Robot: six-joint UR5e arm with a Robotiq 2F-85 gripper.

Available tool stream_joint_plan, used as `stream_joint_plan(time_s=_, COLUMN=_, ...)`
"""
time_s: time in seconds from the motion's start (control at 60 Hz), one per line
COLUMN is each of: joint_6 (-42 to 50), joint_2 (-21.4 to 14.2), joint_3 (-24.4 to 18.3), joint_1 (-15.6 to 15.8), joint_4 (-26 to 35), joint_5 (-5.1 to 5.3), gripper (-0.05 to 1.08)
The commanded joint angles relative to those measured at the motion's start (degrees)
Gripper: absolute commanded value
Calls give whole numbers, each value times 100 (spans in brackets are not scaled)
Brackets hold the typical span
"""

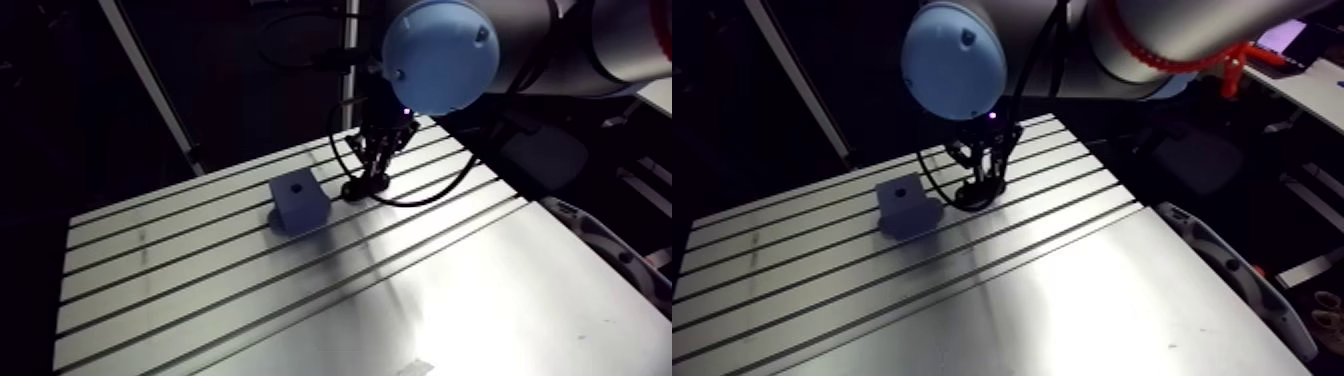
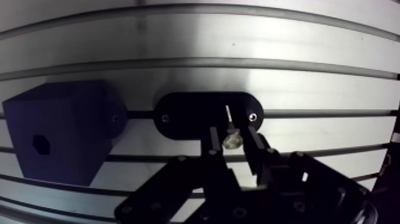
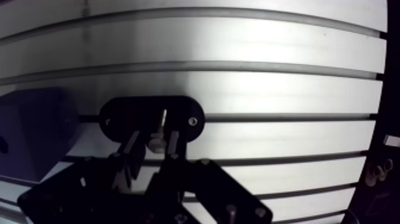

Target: Pick up the M10 bolt and insert it into the hex recess until seated.

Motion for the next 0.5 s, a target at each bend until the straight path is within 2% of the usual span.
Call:
stream_joint_plan(time_s=0.017, joint_6=0, joint_2=0, joint_3=0, joint_1=0, joint_4=0, joint_5=-3, gripper=65)
stream_joint_plan(time_s=0.5, joint_6=0, joint_2=18, joint_3=0, joint_1=0, joint_4=0, joint_5=-3, gripper=67)
